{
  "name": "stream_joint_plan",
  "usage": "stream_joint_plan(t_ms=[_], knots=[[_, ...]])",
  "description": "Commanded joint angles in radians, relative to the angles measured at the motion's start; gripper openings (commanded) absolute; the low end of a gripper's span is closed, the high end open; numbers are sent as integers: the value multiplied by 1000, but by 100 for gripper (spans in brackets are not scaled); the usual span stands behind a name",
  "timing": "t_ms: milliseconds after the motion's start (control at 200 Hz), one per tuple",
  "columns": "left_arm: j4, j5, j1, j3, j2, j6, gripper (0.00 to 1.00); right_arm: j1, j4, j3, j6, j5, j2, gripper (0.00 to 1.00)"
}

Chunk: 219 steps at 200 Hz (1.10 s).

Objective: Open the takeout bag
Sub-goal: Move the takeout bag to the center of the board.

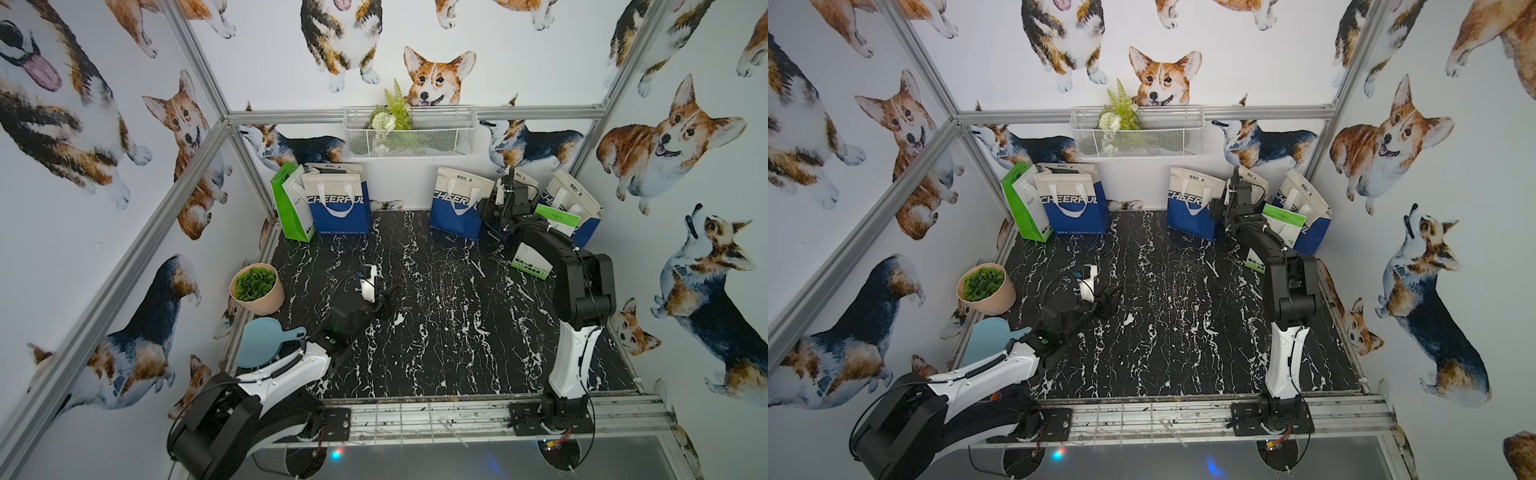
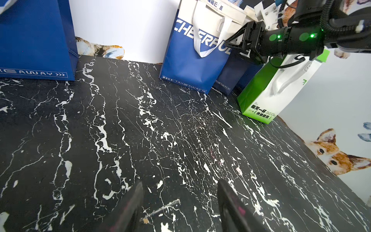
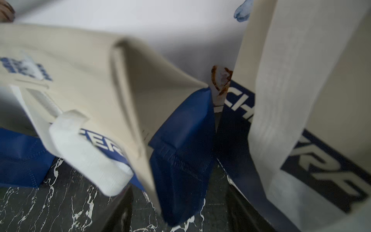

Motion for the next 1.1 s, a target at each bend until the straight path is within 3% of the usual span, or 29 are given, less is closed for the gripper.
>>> stream_joint_plan(t_ms=[0,120,290,380,490,1091], knots=[[10,9,-1,15,16,13,61,-20,10,41,3,-147,40,69],[13,16,-2,21,31,15,60,-31,72,48,27,-269,72,64],[13,19,-2,21,33,17,59,-31,92,77,38,-370,110,36],[14,18,-1,19,33,17,59,-29,96,64,33,-393,106,13],[14,18,-2,17,31,19,59,-21,112,12,26,-394,73,0],[109,90,-4,-36,44,-50,58,169,385,-698,90,-357,-378,0]])
